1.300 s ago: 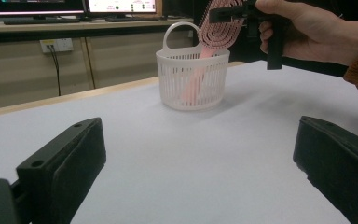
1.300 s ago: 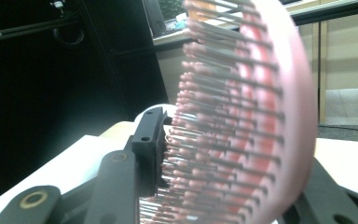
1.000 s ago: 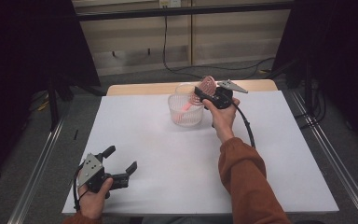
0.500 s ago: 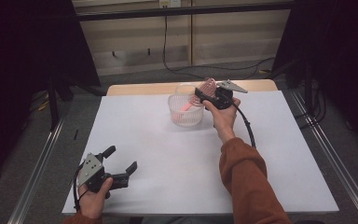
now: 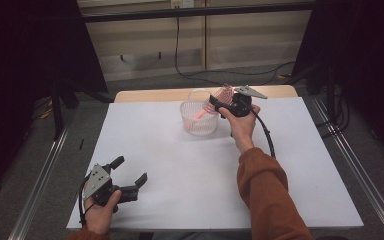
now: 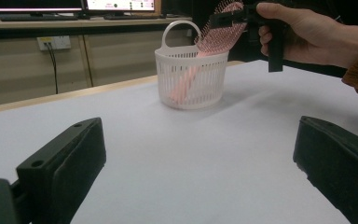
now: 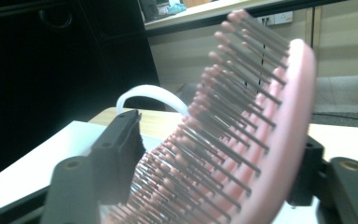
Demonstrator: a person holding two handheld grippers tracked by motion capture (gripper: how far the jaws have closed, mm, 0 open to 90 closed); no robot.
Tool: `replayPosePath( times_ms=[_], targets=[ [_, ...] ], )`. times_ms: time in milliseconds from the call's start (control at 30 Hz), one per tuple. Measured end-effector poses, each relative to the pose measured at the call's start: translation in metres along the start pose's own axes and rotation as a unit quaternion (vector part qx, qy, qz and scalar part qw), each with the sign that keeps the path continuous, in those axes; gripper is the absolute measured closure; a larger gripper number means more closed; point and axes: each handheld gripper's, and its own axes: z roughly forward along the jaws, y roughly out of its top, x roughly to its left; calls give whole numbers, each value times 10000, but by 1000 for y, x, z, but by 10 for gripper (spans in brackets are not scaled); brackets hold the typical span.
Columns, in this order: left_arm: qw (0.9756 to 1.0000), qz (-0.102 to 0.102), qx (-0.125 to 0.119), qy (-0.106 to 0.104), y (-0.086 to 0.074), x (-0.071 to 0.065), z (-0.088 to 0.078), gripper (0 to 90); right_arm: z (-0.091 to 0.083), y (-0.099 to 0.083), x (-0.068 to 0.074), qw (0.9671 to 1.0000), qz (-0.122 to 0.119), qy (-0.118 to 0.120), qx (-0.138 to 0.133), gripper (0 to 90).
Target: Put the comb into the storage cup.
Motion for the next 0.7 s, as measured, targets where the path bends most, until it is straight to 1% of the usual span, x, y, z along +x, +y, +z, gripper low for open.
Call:
replayPosePath(
  times_ms=[100, 200, 267, 333, 400, 433, 467, 533, 600, 700],
  targets=[
    [10000, 0, -1, 2, 0, 0, 0, 24, 0, 0, 0, 10000, 24, 6, -1, 264],
    [10000, 1, -8, -2, 0, 0, 0, 24, 0, 1, 1, 10000, -3, -20, -26, 235],
    [10000, 6, -5, 6, 0, 0, 0, 24, 0, 1, 0, 10000, 50, -14, -52, 182],
    [10000, 5, -9, 6, 0, 0, 0, 24, 1, 0, -1, 10000, 84, -6, -13, 135],
    [10000, 10, -10, 8, 0, 0, 0, 24, 1, 0, -2, 10000, 72, 62, 10, 98],
    [10000, 3, -9, 7, 0, 0, 0, 24, 0, 0, -3, 10000, 61, 20, 20, 83],
    [10000, -2, -11, 11, 0, 0, 0, 24, 0, 0, -3, 10000, 72, -16, 13, 72],
    [10000, -12, -18, 8, 0, 0, 0, 24, -1, 2, -4, 10000, 64, 26, -32, 60],
    [10000, -18, -14, 13, 0, 1, 0, 24, -1, 3, -3, 10000, 34, 28, -85, 36],
    [10000, -12, -8, 33, 0, 2, 0, 24, -2, 4, -2, 9999, -13, 30, -130, 27]
  ],
)
